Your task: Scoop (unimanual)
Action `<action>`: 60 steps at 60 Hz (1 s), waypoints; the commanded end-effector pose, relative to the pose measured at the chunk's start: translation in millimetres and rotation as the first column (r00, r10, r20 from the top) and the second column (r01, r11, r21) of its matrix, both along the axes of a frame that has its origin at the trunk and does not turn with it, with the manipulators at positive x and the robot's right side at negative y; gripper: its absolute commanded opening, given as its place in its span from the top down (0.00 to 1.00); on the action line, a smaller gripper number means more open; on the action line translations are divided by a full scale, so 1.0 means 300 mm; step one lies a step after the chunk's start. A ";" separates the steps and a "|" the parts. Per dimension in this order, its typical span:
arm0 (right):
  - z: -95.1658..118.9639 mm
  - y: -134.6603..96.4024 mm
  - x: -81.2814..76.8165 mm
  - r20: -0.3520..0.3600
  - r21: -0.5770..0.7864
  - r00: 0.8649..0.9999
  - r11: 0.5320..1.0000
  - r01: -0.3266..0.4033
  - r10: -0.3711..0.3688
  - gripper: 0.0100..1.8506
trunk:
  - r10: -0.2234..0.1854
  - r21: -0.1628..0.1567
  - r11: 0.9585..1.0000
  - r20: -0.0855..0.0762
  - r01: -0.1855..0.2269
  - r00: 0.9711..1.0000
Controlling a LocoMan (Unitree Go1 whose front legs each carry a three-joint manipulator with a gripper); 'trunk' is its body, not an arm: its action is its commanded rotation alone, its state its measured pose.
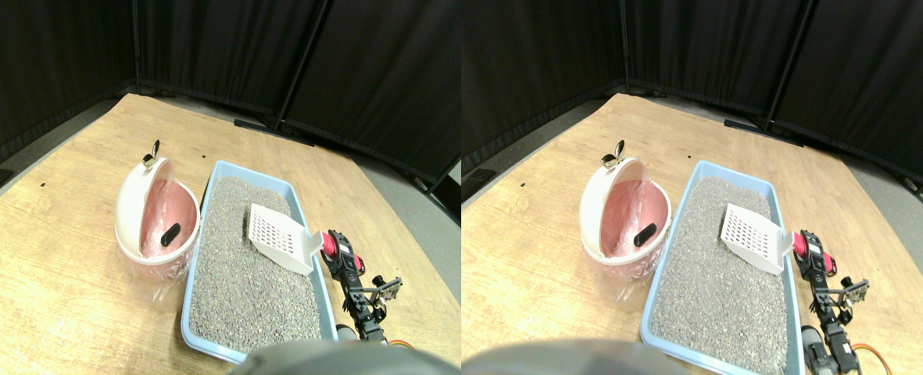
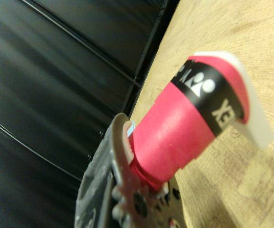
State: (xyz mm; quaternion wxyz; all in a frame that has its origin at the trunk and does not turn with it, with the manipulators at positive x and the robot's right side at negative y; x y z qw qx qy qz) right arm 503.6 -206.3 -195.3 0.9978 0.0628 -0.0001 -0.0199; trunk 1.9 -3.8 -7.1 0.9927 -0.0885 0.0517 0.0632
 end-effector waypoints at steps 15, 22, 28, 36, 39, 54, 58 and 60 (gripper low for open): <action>-0.019 -0.008 0.033 -0.033 0.016 0.997 0.998 0.067 -0.066 0.97 | -0.006 -0.007 1.000 0.015 0.007 1.000; 0.001 -0.010 0.035 -0.128 0.005 0.988 0.996 0.086 -0.085 0.61 | -0.010 -0.007 1.000 0.016 0.010 1.000; 0.019 -0.011 0.031 -0.224 0.022 0.973 0.998 0.058 -0.051 0.25 | -0.014 -0.009 1.000 0.016 0.014 1.000; 0.040 -0.005 0.024 -0.313 0.101 0.949 0.991 0.087 -0.051 0.11 | -0.015 -0.008 1.000 0.018 0.016 1.000; 0.048 -0.003 0.018 -0.307 0.122 0.951 0.991 0.061 -0.021 0.10 | -0.015 -0.008 1.000 0.018 0.016 1.000; 0.093 0.009 -0.006 -0.280 0.100 0.960 0.995 0.014 0.014 0.12 | -0.017 -0.008 1.000 0.016 0.017 1.000; 0.101 0.004 -0.014 -0.275 0.114 0.961 0.993 0.004 0.028 0.14 | -0.019 -0.007 1.000 0.018 0.019 1.000; 0.108 0.003 -0.020 -0.269 0.101 0.963 0.995 0.001 0.026 0.15 | -0.019 -0.007 1.000 0.018 0.019 1.000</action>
